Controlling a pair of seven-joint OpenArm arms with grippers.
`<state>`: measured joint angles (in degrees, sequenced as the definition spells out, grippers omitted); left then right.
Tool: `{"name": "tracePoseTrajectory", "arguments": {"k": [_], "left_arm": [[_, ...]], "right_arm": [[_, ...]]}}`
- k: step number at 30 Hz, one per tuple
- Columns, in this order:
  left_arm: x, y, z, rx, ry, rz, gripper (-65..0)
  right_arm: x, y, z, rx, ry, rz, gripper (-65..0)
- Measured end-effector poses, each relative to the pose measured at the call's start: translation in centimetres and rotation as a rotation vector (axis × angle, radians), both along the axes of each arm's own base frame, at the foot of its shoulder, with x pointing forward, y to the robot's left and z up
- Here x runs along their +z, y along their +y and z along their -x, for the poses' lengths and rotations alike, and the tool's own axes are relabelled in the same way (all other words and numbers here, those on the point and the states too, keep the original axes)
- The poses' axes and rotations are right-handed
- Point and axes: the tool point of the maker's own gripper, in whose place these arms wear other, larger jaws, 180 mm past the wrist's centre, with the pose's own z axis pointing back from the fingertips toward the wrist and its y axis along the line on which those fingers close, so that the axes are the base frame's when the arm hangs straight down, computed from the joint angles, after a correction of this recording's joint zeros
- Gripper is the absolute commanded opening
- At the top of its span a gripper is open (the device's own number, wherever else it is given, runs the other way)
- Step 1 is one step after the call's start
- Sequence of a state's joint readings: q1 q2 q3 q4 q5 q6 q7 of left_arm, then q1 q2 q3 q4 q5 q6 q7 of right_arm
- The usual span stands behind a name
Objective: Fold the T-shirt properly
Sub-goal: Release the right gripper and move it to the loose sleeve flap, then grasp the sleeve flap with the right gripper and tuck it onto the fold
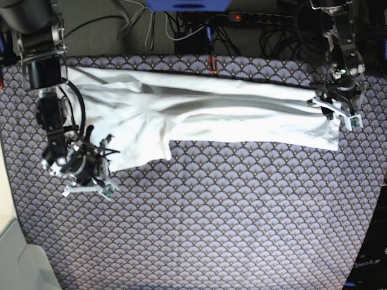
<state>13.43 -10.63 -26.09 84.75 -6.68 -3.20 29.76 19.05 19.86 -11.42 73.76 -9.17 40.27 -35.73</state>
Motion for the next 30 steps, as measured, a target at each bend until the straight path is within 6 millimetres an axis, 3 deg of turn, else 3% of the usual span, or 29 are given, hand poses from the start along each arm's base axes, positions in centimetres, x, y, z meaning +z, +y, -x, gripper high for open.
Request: {"name": "tracePoseTrajectory", "arguments": {"k": [4,7,14,23,30], "left_arm": [[0.1,0.0,0.0,-0.001,-0.002,0.000,-36.6],[0.1,0.0,0.0,-0.001,-0.002,0.000,-36.6],[0.1,0.0,0.0,0.000,-0.001,0.000,-36.6],[0.1,0.0,0.0,0.000,-0.001,0.000,-36.6],[0.1,0.0,0.0,0.000,-0.002,0.000,-36.6]], "right_arm": [[-1.1,-1.4,-1.0,-0.045,0.048,-0.005,-36.9],[-1.5,-1.0,-1.4,-0.074,0.081,-0.091,-32.3],[-1.0,-1.9,-1.8,-0.099,0.086,-0.128,-32.0],[-3.3,-0.8,0.2,-0.094,0.144,-0.147,-31.9],[-3.9,0.7,0.7,-0.046,0.153,-0.135,-32.1]]}}
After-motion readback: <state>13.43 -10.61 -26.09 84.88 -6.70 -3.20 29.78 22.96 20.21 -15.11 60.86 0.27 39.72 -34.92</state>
